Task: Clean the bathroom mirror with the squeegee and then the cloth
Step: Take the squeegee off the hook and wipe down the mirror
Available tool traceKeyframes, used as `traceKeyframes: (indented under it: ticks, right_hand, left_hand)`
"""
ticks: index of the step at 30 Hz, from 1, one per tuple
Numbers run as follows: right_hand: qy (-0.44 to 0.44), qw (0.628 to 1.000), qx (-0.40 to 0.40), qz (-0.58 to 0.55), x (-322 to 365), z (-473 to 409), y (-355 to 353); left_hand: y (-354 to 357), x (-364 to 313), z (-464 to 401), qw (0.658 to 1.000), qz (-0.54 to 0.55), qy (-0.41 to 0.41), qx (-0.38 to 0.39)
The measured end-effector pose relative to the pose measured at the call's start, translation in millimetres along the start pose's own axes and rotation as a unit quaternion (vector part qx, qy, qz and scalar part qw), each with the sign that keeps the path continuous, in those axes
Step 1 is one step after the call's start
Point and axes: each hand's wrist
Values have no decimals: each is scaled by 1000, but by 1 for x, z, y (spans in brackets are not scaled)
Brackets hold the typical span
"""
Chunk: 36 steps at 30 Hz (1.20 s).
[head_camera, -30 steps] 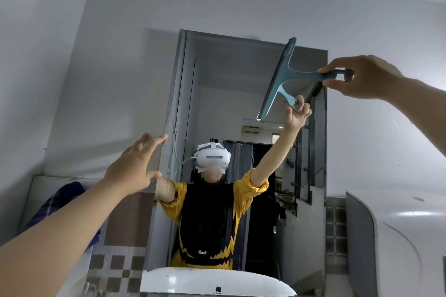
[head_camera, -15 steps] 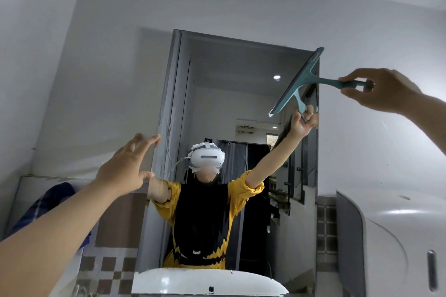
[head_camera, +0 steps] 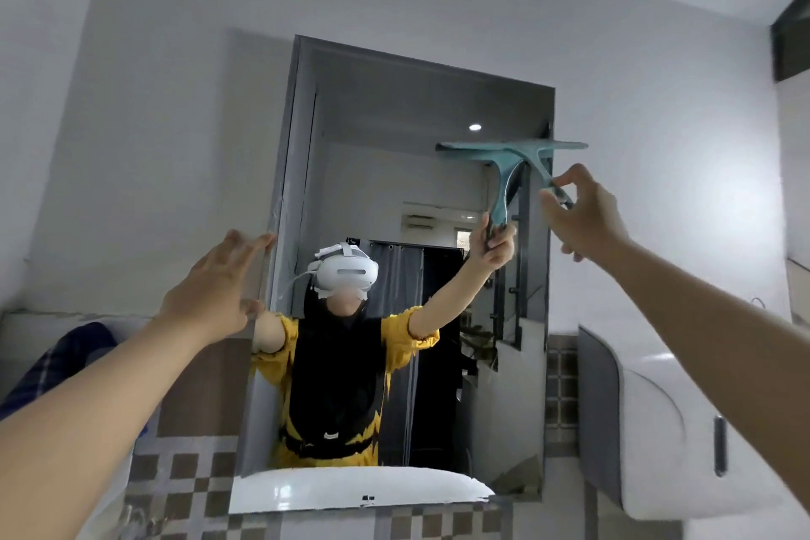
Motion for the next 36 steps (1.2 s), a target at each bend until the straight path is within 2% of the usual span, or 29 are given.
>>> traceKeyframes:
  ticks: [7,13,19,31,36]
  right_hand:
    - [106,983,-61,-138,46,24,44]
    - [226,920,-107,-303,99,36,82]
    - [275,880,-122,-368,149,58,113]
    - [309,846,-34,-433,233,97,148]
    - [254,866,-13,-430,252,114,167]
  left_hand:
    - [-4,-5,2,1000,-18,-13,0]
    - [-4,-10,4,999,-26,-18,-5]
    - [-3,-12,5,999,-23,-27,1]
    - [-2,-8,7,1000,-10,-6,5]
    - [-3,-3,10,1000,5,16,16]
Point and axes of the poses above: each hand's wrist, its own z-axis away from the middle knuckle, its own y-axis out of the palm, x = y × z, and after that the axes turned 5 degrees about z, right-handed
